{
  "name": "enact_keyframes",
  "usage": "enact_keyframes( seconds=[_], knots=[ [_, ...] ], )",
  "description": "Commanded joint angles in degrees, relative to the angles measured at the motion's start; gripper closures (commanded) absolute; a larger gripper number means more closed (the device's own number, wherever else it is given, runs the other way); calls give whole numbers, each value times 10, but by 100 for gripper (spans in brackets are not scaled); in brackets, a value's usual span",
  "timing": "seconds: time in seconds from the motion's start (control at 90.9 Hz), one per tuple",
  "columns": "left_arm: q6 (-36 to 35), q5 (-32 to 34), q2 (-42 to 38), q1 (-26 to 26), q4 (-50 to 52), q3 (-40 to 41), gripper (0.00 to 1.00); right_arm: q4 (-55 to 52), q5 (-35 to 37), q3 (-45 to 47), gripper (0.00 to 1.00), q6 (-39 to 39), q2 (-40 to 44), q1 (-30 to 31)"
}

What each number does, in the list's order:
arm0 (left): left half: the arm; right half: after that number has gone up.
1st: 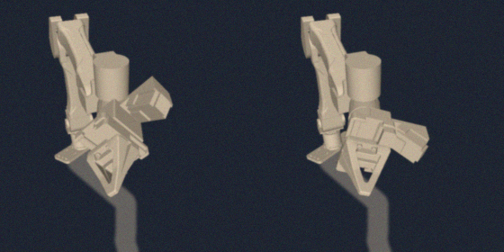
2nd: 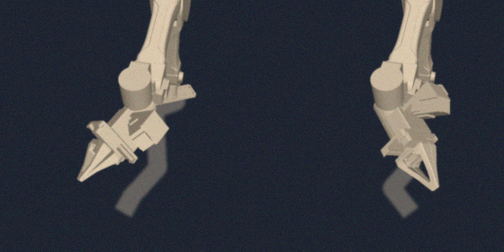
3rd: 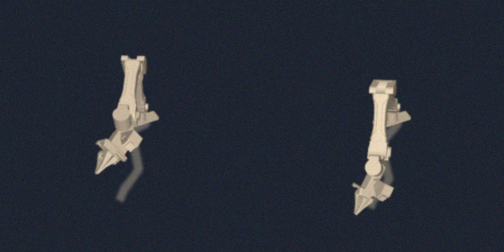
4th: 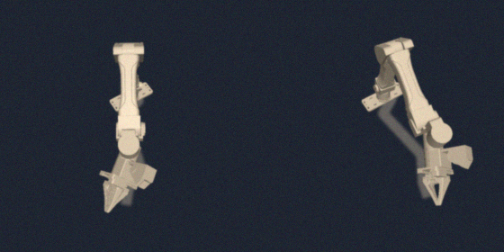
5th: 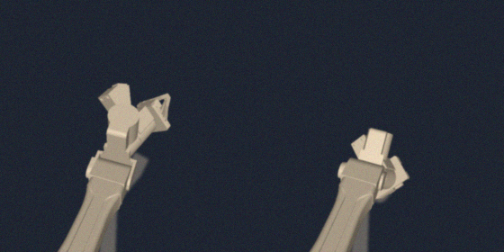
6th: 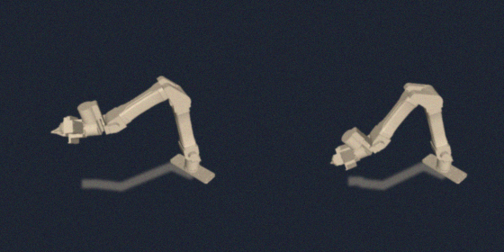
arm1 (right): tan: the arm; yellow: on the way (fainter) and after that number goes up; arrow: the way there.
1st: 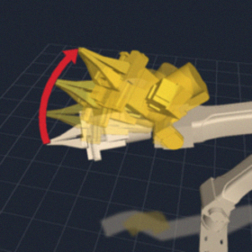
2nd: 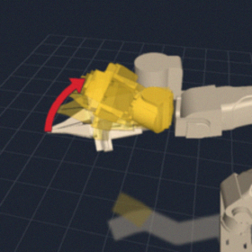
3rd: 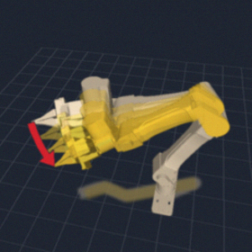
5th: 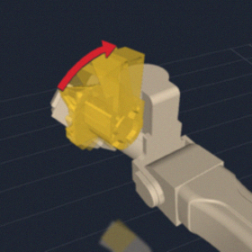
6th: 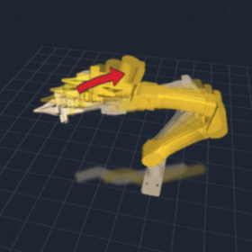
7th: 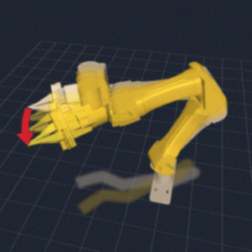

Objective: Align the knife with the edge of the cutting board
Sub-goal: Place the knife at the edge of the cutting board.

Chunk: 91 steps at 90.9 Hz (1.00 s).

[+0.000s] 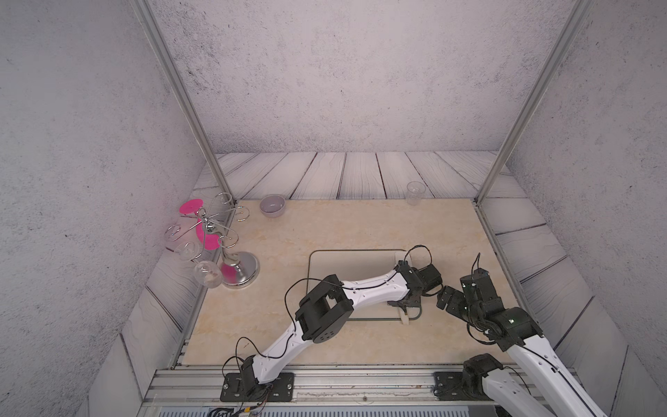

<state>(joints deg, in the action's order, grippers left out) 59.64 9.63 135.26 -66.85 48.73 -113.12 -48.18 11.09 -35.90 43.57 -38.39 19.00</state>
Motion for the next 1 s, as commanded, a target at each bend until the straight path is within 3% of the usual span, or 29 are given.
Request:
enact_keyframes(
  seconds=[0.0,0.209,0.385,0.594,0.682,0.881,0.991],
  knots=[
    [3,-3,19,3,13,-14,95,-3,9,9,1,7,4,3],
    [4,-6,25,5,14,-18,90,-2,8,9,1,6,3,3],
    [1,-7,28,5,13,-21,73,-2,8,10,1,6,3,3],
    [-7,-5,22,7,7,-20,65,-1,8,10,1,5,3,3],
    [-9,-2,16,6,6,-18,55,-1,7,10,1,5,3,3],
    [-19,10,-2,7,9,-20,53,-1,7,10,1,4,2,3],
    [-30,18,-30,9,5,-13,42,-3,8,7,1,2,1,3]
  ],
)
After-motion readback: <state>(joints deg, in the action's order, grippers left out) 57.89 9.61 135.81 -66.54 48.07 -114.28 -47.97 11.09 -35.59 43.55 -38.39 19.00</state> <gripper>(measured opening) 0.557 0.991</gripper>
